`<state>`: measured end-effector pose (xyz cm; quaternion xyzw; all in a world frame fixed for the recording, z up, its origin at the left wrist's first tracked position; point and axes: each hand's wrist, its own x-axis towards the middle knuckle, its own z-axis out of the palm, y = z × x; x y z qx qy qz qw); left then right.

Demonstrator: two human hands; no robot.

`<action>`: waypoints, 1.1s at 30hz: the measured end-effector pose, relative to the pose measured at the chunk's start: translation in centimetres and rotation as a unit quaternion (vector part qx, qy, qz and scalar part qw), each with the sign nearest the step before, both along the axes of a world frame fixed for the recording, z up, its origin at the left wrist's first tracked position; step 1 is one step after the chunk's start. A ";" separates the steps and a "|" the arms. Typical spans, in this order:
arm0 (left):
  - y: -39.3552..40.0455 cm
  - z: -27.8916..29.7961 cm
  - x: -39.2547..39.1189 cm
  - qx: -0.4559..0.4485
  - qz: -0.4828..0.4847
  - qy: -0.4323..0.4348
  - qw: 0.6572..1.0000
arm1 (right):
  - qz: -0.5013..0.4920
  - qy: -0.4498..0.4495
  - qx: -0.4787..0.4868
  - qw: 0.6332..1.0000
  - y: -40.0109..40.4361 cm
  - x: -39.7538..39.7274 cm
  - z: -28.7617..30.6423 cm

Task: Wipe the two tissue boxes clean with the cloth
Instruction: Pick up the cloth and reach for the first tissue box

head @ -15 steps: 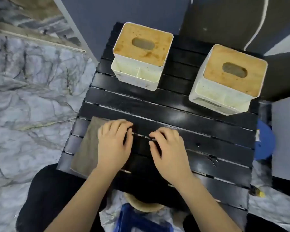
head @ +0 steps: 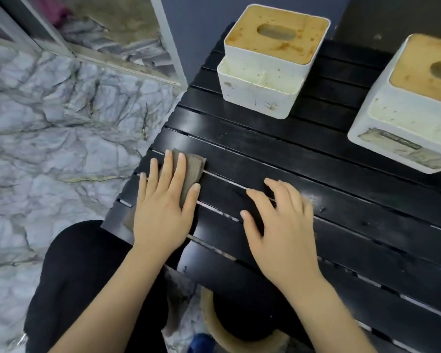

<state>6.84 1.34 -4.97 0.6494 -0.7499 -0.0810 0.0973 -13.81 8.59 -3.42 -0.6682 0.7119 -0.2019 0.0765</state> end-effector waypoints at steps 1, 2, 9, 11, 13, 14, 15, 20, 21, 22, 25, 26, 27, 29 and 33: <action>-0.1 -0.2 0.0 -0.004 0.002 0.013 1.000 | -0.010 -0.002 0.005 1.000 0.4 0.2 -0.1; -0.3 -0.2 0.0 -0.009 0.001 0.025 1.000 | -0.016 -0.004 0.012 1.000 0.8 0.3 -0.2; -0.8 -0.1 0.0 -0.032 -0.017 0.097 0.995 | -0.036 -0.020 0.053 0.998 1.2 1.9 0.1; -0.2 0.5 -0.2 -0.035 -0.009 0.127 0.991 | -0.042 -0.027 0.083 0.995 1.5 2.2 0.4; 0.4 1.1 -0.1 -0.033 0.013 0.177 0.984 | -0.047 -0.031 0.094 0.994 1.9 2.3 0.8; 0.6 1.4 0.1 -0.037 0.019 0.206 0.978 | -0.051 -0.037 0.096 0.993 2.1 2.4 1.1; 0.6 1.6 0.3 -0.044 0.021 0.236 0.971 | -0.054 -0.045 0.099 0.993 2.2 2.3 1.5; -1.1 3.4 -0.7 -0.024 0.023 0.425 0.905 | -0.068 -0.125 0.080 0.987 0.6 0.8 4.7; -1.9 3.9 -1.3 -0.017 0.026 0.457 0.889 | -0.080 -0.161 0.071 0.981 -0.2 0.4 5.3; -2.8 4.6 -2.0 -0.012 0.033 0.484 0.875 | -0.092 -0.194 0.063 0.975 -1.2 0.0 5.9; -6.8 6.5 -4.2 0.005 0.078 0.548 0.833 | -0.118 -0.273 0.029 0.954 -4.4 -1.4 7.7; -8.4 7.0 -4.8 0.008 0.089 0.562 0.823 | -0.121 -0.300 0.016 0.946 -5.5 -1.9 8.3; -10.0 7.5 -5.4 0.010 0.097 0.570 0.816 | -0.122 -0.327 0.006 0.937 -6.6 -2.3 9.0; -13.3 8.2 -6.6 0.020 0.114 0.577 0.808 | -0.126 -0.367 0.001 0.921 -8.9 -3.2 9.9; -18.6 8.2 -8.6 0.034 0.153 0.562 0.812 | -0.148 -0.414 0.034 0.897 -13.1 -4.8 10.1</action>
